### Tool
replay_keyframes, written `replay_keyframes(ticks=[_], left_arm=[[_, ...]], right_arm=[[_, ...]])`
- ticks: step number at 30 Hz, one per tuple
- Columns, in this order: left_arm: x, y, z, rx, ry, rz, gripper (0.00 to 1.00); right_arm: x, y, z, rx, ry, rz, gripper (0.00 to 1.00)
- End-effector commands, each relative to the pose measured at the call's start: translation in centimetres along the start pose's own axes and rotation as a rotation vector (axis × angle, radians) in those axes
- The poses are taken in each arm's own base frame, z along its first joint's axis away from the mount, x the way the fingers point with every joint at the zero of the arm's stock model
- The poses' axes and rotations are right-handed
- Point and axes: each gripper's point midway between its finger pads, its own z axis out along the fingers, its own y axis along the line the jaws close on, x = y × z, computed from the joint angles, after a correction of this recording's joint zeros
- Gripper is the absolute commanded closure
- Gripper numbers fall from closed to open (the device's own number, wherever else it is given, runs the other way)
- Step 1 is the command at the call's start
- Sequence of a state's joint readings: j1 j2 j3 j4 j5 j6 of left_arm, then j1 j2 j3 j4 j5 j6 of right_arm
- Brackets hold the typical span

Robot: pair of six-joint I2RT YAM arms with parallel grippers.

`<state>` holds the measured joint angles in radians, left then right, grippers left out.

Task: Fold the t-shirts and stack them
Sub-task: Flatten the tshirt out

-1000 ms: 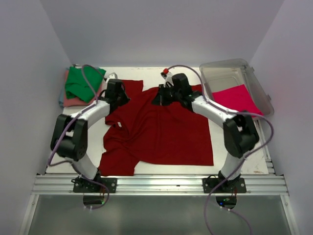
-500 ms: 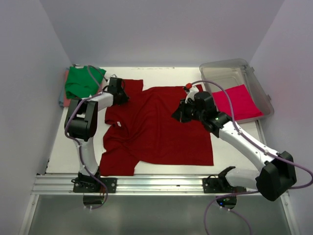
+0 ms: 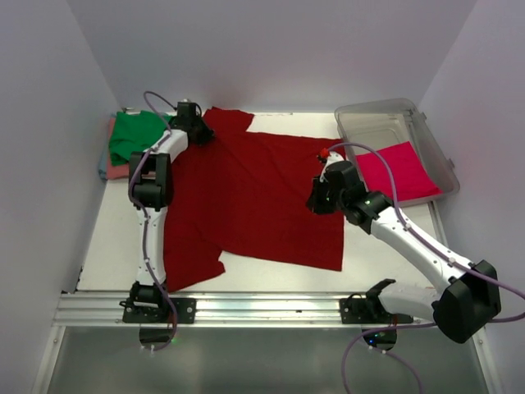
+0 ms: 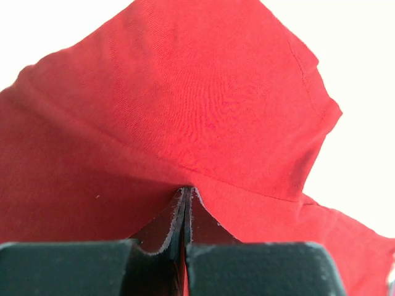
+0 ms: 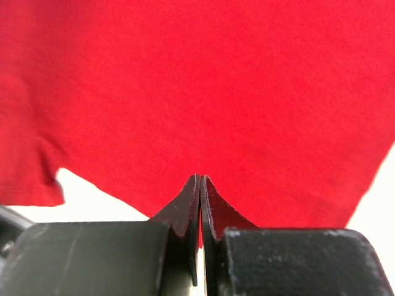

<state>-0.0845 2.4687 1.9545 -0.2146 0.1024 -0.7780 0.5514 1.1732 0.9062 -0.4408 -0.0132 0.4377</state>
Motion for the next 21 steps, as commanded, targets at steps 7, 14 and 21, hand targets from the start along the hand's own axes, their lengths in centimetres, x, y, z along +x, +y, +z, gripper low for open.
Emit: replay_keyframes(ticks=[7, 14, 21], left_arm=[[-1.9, -1.3, -3.2, 0.201, 0.01, -0.03, 1.0], [-0.3, -4.8, -15.2, 0.384, -0.085, 0.01, 0.96], [3.2, -4.5, -21.2, 0.363, -0.1, 0.116, 0.94]], right_arm=[[-1.7, -7.9, 2.3, 0.471, -0.114, 0.073, 0.98], [-6.8, -11.0, 7.0, 0.721, -0.151, 0.127, 1.0], [-6.7, -14.7, 12.4, 0.813, -0.045, 0.197, 1.0]])
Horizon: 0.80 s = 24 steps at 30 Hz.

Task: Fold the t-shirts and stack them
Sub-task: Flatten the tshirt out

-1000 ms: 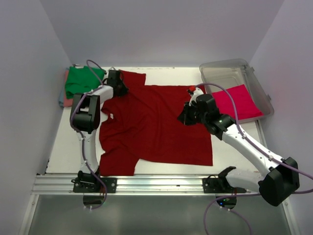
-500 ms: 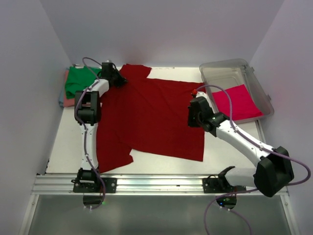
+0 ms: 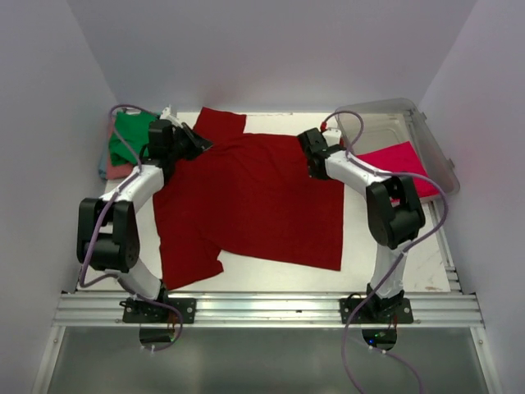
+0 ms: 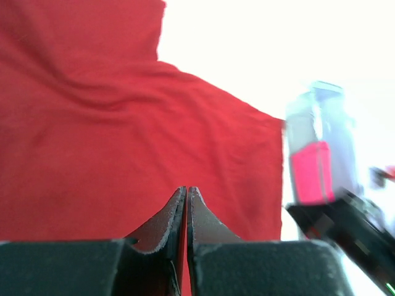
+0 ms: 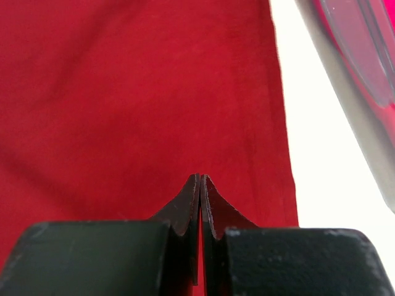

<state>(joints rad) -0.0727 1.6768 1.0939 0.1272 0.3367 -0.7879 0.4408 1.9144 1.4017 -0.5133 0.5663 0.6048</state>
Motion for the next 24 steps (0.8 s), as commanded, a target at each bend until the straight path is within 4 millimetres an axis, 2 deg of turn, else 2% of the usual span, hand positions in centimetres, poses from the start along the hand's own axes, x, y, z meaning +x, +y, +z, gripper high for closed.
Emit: replay_keyframes(ticks=[1, 2, 3, 5, 7, 8, 9, 11, 12, 14, 15, 16, 18, 20, 21, 22, 24], left_arm=[[-0.6, -1.1, -1.5, 0.027, -0.049, 0.094, 0.94], [-0.5, -1.3, -1.7, 0.032, -0.046, 0.1, 0.94], [0.0, -1.6, -2.2, 0.052, -0.024, 0.099, 0.95], [0.6, -1.6, -2.7, 0.047, -0.007, 0.097, 0.99], [1.6, -1.8, -3.6, 0.034, -0.009, 0.114, 1.0], [1.9, -1.7, -4.0, 0.025, -0.014, 0.128, 1.0], [2.7, -1.5, -4.7, 0.01, -0.01, 0.13, 1.0], [3.7, -0.8, -5.3, -0.006, 0.008, 0.132, 1.0], [3.9, -0.7, -5.9, -0.014, 0.011, 0.131, 1.0], [5.0, 0.0, -6.4, -0.032, 0.037, 0.124, 1.0], [5.2, 0.1, -6.8, -0.038, 0.041, 0.123, 1.0], [5.5, 0.2, -7.0, -0.039, 0.046, 0.124, 1.0], [6.4, 1.4, -7.7, -0.093, 0.07, 0.123, 1.0], [6.8, 1.9, -8.0, -0.108, 0.074, 0.131, 1.0], [6.9, 1.9, -8.3, -0.113, 0.081, 0.135, 1.0], [7.0, 1.8, -8.5, -0.106, 0.083, 0.142, 1.0], [7.1, 1.4, -9.0, -0.087, 0.079, 0.145, 1.0]], right_arm=[[-0.4, -1.3, 2.0, 0.097, 0.005, 0.044, 1.0], [-0.4, -1.3, 2.5, 0.101, 0.013, 0.05, 1.0], [-1.5, -1.4, 3.0, 0.1, 0.013, 0.071, 1.0], [-0.7, -1.3, 4.9, 0.123, 0.061, 0.059, 1.0], [-1.3, -1.4, 6.0, 0.124, 0.076, 0.064, 1.0], [-0.7, -1.3, 6.9, 0.13, 0.095, 0.051, 1.0], [-1.1, -1.0, 7.2, 0.113, 0.096, 0.047, 1.0], [-0.6, -1.0, 8.3, 0.115, 0.121, 0.034, 1.0], [-0.9, -0.5, 8.5, 0.094, 0.128, 0.03, 1.0], [-0.8, -0.9, 9.2, 0.105, 0.155, 0.029, 1.0], [0.0, -0.9, 10.1, 0.112, 0.179, 0.011, 1.0], [-1.2, -0.4, 10.2, 0.098, 0.171, 0.021, 1.0], [-1.1, -0.6, 10.9, 0.111, 0.2, 0.004, 1.0], [-2.2, -0.1, 12.0, 0.117, 0.189, 0.01, 1.0], [-3.5, 0.3, 11.8, 0.108, 0.175, 0.016, 1.0], [-3.4, 0.4, 12.1, 0.107, 0.18, 0.009, 1.0], [-4.6, 0.8, 11.4, 0.082, 0.157, 0.023, 1.0]])
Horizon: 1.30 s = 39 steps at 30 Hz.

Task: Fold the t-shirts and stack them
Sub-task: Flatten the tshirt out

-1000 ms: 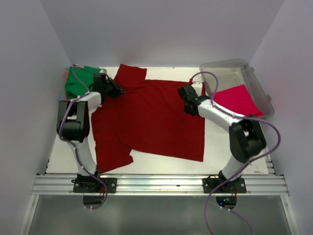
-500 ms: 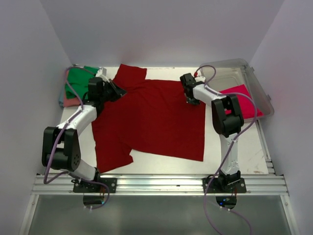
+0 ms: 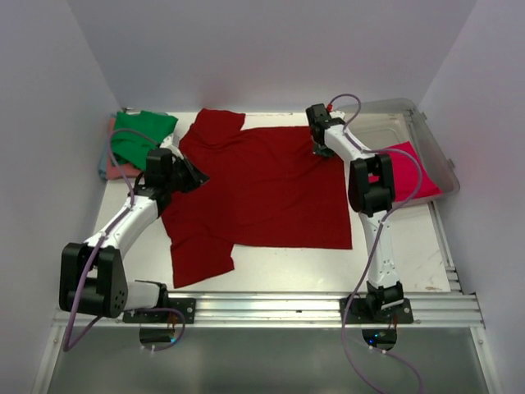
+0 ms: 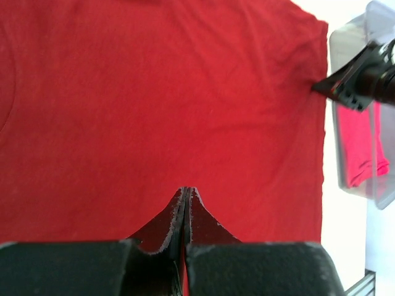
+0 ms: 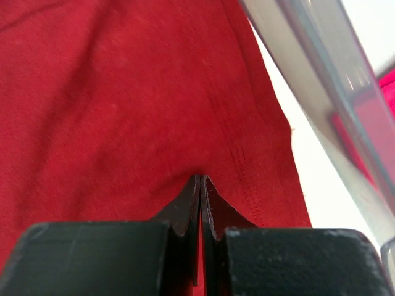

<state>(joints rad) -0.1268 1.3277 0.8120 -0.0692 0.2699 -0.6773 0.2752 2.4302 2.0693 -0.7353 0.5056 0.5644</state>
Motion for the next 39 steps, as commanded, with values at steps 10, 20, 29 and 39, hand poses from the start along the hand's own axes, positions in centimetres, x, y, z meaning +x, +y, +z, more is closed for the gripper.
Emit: replay_keyframes(ticks=[10, 20, 29, 39], left_arm=[[-3.9, -5.0, -10.0, 0.066, -0.287, 0.18, 0.98], [3.4, 1.0, -13.2, -0.206, 0.015, 0.116, 0.78], [12.1, 4.8, -16.2, -0.402, 0.341, -0.118, 0.53], [17.4, 6.3, -20.4, -0.543, 0.633, -0.159, 0.32]], right_arm=[[-4.3, -0.3, -20.4, -0.66, -0.51, 0.082, 1.0], [5.4, -7.1, -26.2, -0.582, -0.381, 0.001, 0.24], [13.0, -12.7, -26.3, -0.552, -0.223, 0.053, 0.09], [17.5, -10.9, -24.7, -0.614, -0.05, -0.043, 0.01]])
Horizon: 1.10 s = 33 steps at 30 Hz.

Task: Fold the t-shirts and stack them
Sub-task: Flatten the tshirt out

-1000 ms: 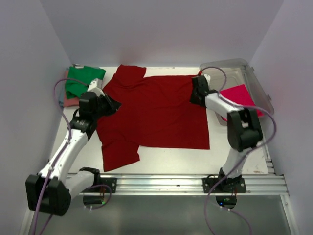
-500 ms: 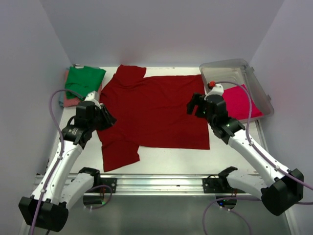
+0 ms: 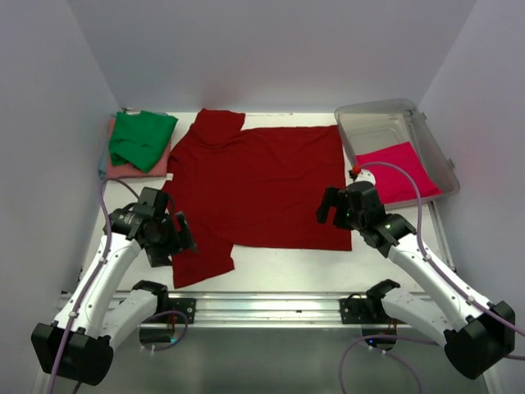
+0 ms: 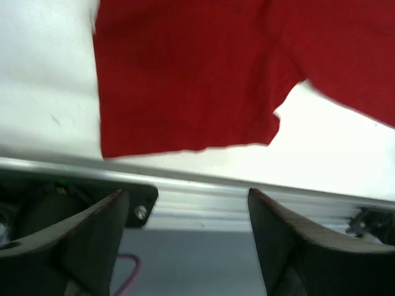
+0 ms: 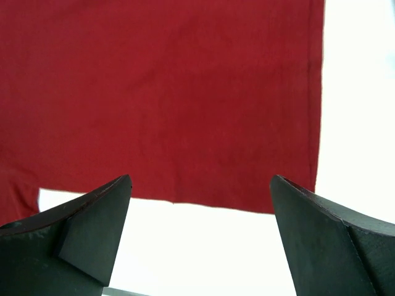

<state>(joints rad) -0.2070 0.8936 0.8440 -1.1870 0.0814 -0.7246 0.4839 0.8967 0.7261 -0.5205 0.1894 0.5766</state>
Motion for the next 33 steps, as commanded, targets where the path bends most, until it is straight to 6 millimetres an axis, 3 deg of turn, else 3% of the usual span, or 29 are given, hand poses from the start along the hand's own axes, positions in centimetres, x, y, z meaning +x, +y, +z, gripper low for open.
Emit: replay_keyframes(ticks=[1, 2, 7, 11, 15, 18, 23, 33], left_arm=[[5.2, 1.7, 0.2, -0.044, 0.236, 0.005, 0.14], [6.0, 2.0, 0.8, -0.07, 0.296, 0.009, 0.1], [7.0, 2.3, 2.1, -0.133, 0.416, 0.059, 0.09], [5.2, 1.6, 3.1, -0.148, 0.405, 0.116, 0.08], [3.2, 2.1, 4.5, -0.267, 0.414, 0.147, 0.07], [2.9, 1.5, 5.1, -0.264, 0.426, 0.131, 0.07], [4.8, 2.6, 7.4, -0.297, 0.486, 0.106, 0.08], [6.5, 3.5, 9.3, -0.336, 0.603, 0.108, 0.11]], right_arm=[[2.5, 0.1, 0.8, -0.015, 0.106, -0.013, 0.01], [2.6, 0.2, 0.9, -0.024, 0.109, -0.012, 0.01], [3.2, 0.0, 0.4, -0.04, 0.107, -0.012, 0.01], [2.9, -0.2, -0.8, -0.054, 0.074, -0.002, 0.01], [2.7, -0.5, -1.9, -0.055, 0.058, -0.001, 0.01], [2.8, -1.0, -2.8, -0.051, 0.045, 0.009, 0.01], [2.4, -1.0, -3.7, -0.067, 0.01, 0.018, 0.01], [2.5, -0.9, -4.3, -0.094, 0.001, 0.009, 0.03]])
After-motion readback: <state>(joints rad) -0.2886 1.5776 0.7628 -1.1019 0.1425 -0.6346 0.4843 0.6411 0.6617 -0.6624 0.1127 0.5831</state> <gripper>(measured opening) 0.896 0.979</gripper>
